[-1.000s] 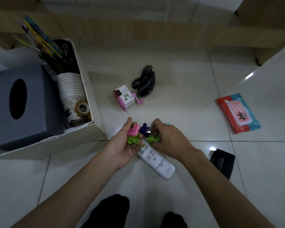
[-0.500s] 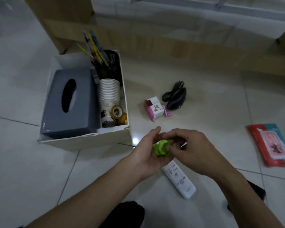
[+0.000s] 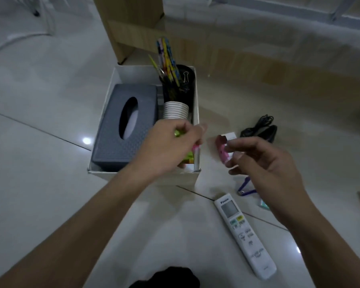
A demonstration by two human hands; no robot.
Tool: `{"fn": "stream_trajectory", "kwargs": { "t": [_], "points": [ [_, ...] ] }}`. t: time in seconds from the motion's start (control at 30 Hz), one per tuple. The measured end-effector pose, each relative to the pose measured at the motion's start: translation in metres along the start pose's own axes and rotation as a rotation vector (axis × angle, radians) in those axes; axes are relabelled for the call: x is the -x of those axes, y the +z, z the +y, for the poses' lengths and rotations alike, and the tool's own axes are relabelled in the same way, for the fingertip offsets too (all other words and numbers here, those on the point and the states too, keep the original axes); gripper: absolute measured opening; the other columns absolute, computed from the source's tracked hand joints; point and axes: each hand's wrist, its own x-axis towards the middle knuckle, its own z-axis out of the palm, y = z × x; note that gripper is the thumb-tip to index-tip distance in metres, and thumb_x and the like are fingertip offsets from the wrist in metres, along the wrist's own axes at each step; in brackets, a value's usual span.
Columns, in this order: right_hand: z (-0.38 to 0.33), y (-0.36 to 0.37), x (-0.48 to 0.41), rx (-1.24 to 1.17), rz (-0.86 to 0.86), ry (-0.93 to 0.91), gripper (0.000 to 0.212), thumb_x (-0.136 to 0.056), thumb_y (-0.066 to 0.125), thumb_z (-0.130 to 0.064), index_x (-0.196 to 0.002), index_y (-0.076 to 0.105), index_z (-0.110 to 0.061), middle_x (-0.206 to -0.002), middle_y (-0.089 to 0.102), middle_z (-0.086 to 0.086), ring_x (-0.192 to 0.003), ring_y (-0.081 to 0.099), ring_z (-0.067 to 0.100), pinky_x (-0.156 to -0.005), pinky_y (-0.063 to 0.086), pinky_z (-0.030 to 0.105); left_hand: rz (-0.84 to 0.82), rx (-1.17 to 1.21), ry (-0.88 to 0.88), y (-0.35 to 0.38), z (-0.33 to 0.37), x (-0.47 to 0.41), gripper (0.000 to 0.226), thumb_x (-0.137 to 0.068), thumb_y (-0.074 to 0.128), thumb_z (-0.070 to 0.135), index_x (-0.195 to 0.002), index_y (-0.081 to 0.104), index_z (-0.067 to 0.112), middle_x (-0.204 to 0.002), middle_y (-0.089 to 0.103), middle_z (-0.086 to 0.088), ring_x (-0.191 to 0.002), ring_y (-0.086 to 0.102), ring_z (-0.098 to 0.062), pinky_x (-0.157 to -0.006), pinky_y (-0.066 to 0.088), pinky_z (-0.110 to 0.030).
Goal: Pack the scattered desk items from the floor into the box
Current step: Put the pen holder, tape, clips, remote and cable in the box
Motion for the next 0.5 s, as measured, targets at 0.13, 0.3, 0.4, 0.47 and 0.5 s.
{"fn": "stream_trajectory", "kwargs": {
  "t": [0.13,0.3,0.4,0.47,0.5],
  "points": [
    [0.012,0.019,-0.011,-0.01,-0.078,0.068,0.027,-0.095,0.058,0.002,-0.099,0.074,-0.019,-0.098,0.076,-0.004,-0.078,0.072,0.01,-0.07,0.058,0.022,-0.132,-0.543,-0.025,0.01,-0.036,-0.027,0.027,-0.1,0.049,0.036,-0.088,0.069,0.022,-0.088,0.07,-0.004,-0.074,0.066,-0.016,-0.058,0.054,-0.029],
    [0.028,0.02,-0.01,0.026,-0.117,0.119,0.028,-0.096,0.058,-0.001,-0.1,0.074,-0.023,-0.098,0.076,-0.006,-0.082,0.072,0.011,-0.074,0.059,0.026,-0.244,-0.611,-0.15,0.018,-0.049,-0.044,0.036,-0.102,0.034,0.041,-0.104,0.067,0.028,-0.099,0.062,0.004,-0.08,0.055,-0.005,-0.061,0.038,-0.021],
    [0.033,0.014,-0.008,0.044,-0.111,0.157,0.027,-0.096,0.058,-0.003,-0.099,0.074,-0.024,-0.098,0.076,-0.008,-0.083,0.073,0.011,-0.073,0.059,0.024,-0.19,-0.296,-0.322,0.01,-0.046,-0.048,0.038,-0.102,0.035,0.045,-0.091,0.07,0.035,-0.098,0.067,0.009,-0.089,0.064,-0.011,-0.077,0.055,-0.03],
    [0.036,0.009,-0.008,0.039,-0.082,0.176,0.027,-0.096,0.058,-0.003,-0.099,0.074,-0.024,-0.098,0.076,-0.008,-0.083,0.073,0.01,-0.072,0.058,0.023,-0.182,-0.154,-0.349,0.006,-0.041,-0.041,0.035,-0.102,0.037,0.044,-0.098,0.071,0.037,-0.108,0.071,0.005,-0.099,0.067,-0.02,-0.089,0.058,-0.043],
    [0.037,0.006,-0.008,0.028,-0.064,0.185,0.026,-0.096,0.058,-0.003,-0.099,0.074,-0.023,-0.098,0.076,-0.008,-0.082,0.073,0.01,-0.07,0.057,0.021,-0.187,-0.249,-0.284,0.004,-0.038,-0.037,0.035,-0.103,0.035,0.043,-0.103,0.07,0.037,-0.11,0.07,0.004,-0.1,0.066,-0.02,-0.091,0.057,-0.044]
  ]
}}
